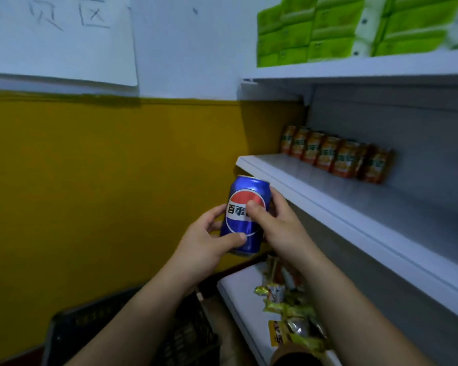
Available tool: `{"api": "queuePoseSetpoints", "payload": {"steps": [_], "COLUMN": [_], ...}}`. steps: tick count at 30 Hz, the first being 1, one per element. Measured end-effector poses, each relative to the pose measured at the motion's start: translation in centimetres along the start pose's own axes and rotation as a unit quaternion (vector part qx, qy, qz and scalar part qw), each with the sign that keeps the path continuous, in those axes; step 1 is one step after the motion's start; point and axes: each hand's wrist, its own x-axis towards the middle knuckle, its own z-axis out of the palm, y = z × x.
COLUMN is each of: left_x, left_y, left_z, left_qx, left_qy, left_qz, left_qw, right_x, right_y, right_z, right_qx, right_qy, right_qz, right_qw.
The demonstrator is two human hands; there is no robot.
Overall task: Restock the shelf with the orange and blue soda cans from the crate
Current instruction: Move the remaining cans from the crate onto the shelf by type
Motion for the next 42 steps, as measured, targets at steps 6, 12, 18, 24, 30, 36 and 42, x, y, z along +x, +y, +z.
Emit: {"api": "queuePoseSetpoints", "payload": {"steps": [6,12,18,24,30,36,42], "left_x": [1.8,2.7,2.0,0.6,2.3,3.3,3.4], "left_y": [1.6,1.8,1.2,0.9,0.0,-0.6,-1.1], "left_z": [6.7,14.9,22.5,29.0,34.2,36.7,36.4], "left_qx": [-0.004,0.019,0.106,0.298,0.495,0.547,0.542], "left_qy": [-0.116,-0.272,-0.394,-0.404,-0.417,-0.419,-0.42], "left_qz": [0.023,0.026,0.034,0.188,0.271,0.258,0.263], "left_qw": [0.993,0.962,0.913,0.844,0.712,0.678,0.679], "right_x": [-2.3,-6.5,-12.6,-19.0,-22.0,-22.2,-20.2], "right_y": [-2.4,-3.3,-3.7,-4.9,-4.3,-3.1,-2.9], "right_z": [-6.7,-13.5,-19.7,-24.7,-27.8,-30.3,-33.2], "right_qx": [-0.038,-0.085,-0.123,-0.166,-0.187,-0.23,-0.288], "right_qy": [0.114,0.233,0.364,0.459,0.498,0.483,0.469], "right_qz": [-0.01,-0.013,0.001,0.017,0.05,0.086,0.115], "right_qw": [0.993,0.969,0.923,0.873,0.845,0.84,0.827]}}
